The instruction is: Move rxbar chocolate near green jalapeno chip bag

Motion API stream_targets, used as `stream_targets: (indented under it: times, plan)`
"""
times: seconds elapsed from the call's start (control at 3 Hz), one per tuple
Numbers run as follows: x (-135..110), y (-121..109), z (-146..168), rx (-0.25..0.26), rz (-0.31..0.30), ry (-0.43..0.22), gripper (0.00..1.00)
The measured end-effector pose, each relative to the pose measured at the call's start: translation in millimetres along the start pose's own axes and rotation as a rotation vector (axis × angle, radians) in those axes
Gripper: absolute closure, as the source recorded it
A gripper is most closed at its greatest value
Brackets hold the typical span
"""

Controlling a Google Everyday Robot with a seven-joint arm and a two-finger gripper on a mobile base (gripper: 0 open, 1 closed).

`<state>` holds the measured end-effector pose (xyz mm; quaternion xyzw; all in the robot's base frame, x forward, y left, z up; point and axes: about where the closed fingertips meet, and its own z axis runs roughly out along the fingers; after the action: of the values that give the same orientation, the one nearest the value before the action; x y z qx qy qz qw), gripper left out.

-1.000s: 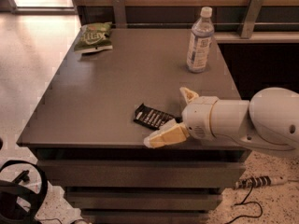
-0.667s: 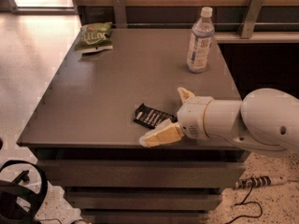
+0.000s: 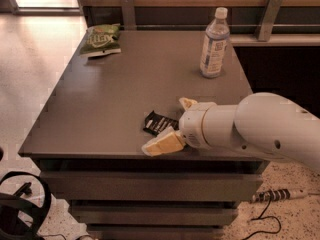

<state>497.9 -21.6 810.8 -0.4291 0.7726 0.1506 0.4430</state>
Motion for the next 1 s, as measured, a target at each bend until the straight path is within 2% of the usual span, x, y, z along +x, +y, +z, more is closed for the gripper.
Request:
stream_targets:
  times: [0.33, 1.0]
  plan:
    - [-0.5, 1.7, 4.8, 0.006, -0.014, 0.030, 0.41]
    - [-2.8, 1.3, 3.2, 0.006, -0.014, 0.029, 0.87]
